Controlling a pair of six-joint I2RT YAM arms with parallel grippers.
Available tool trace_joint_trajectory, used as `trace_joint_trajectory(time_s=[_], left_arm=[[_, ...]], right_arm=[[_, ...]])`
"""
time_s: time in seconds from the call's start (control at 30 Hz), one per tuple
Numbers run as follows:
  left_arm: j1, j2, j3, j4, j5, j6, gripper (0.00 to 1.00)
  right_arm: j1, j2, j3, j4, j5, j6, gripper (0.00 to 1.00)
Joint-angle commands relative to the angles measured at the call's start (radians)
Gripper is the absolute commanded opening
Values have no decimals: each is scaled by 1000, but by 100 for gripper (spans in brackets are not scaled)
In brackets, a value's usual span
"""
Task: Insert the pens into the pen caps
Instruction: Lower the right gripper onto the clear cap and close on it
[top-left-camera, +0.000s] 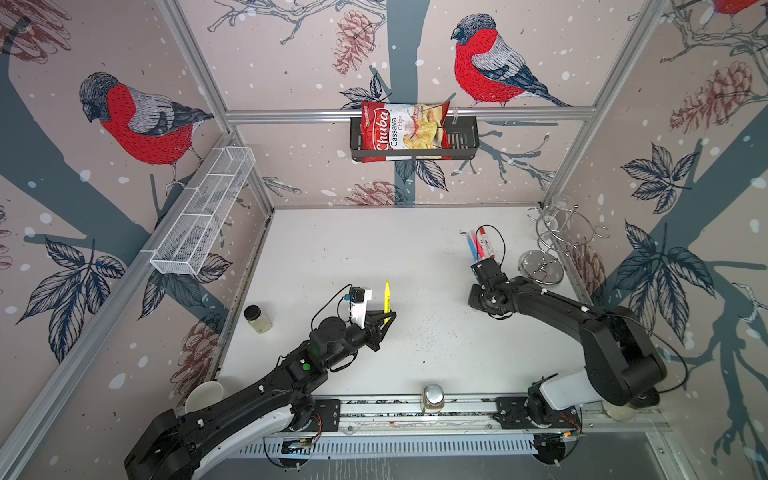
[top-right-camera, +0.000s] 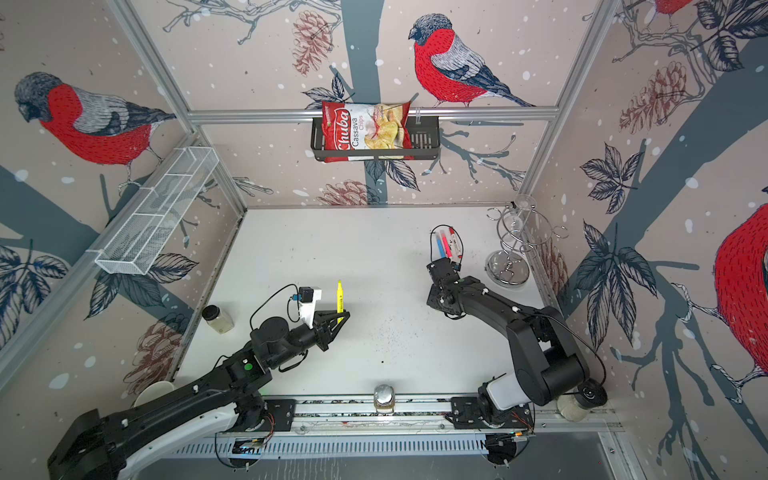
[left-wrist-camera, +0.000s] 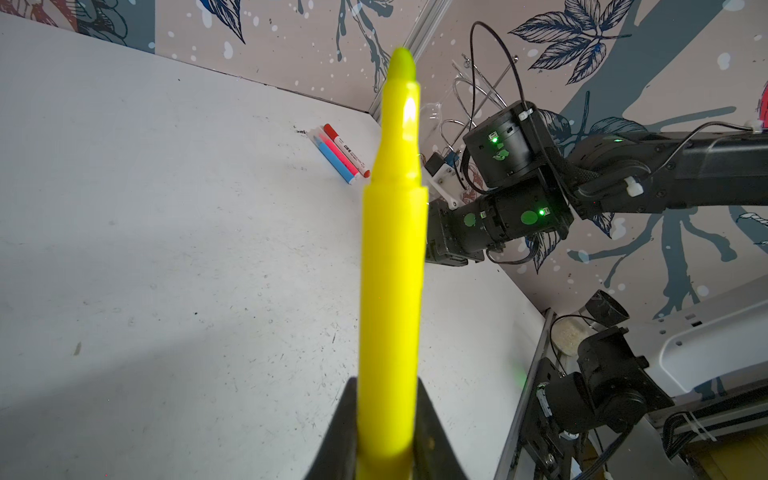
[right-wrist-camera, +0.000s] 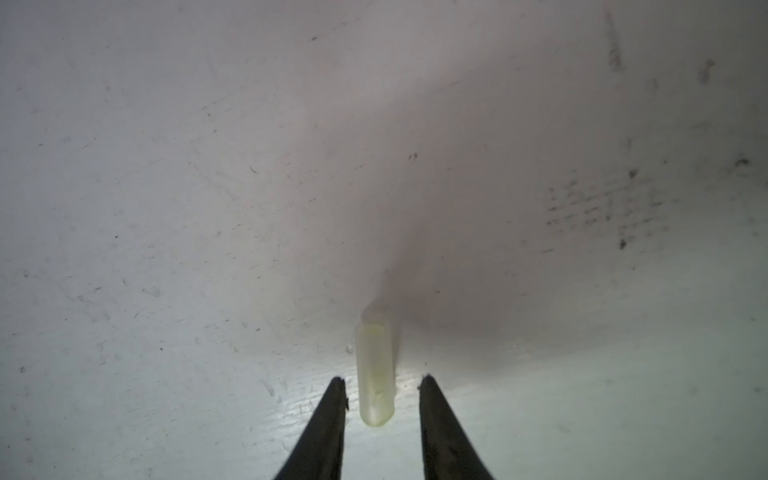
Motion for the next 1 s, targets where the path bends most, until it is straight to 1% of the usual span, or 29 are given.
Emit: trace_joint_trajectory(time_s=[0.0,0.17,0.47,0.97], left_arm=[[-4,-1,3,24,-5,10,0],[-3,-9,3,14,-8,13,0],[-3,-18,0,6,-14,15,0],[-4,-25,1,1,-15,15,0]], right_arm=[[14,22,16,-10,33,-5,32],[47,60,38,-19,66,-9,32],[56,119,65,-44,120,-11,31],[64,161,71,-44,128,-21,23]])
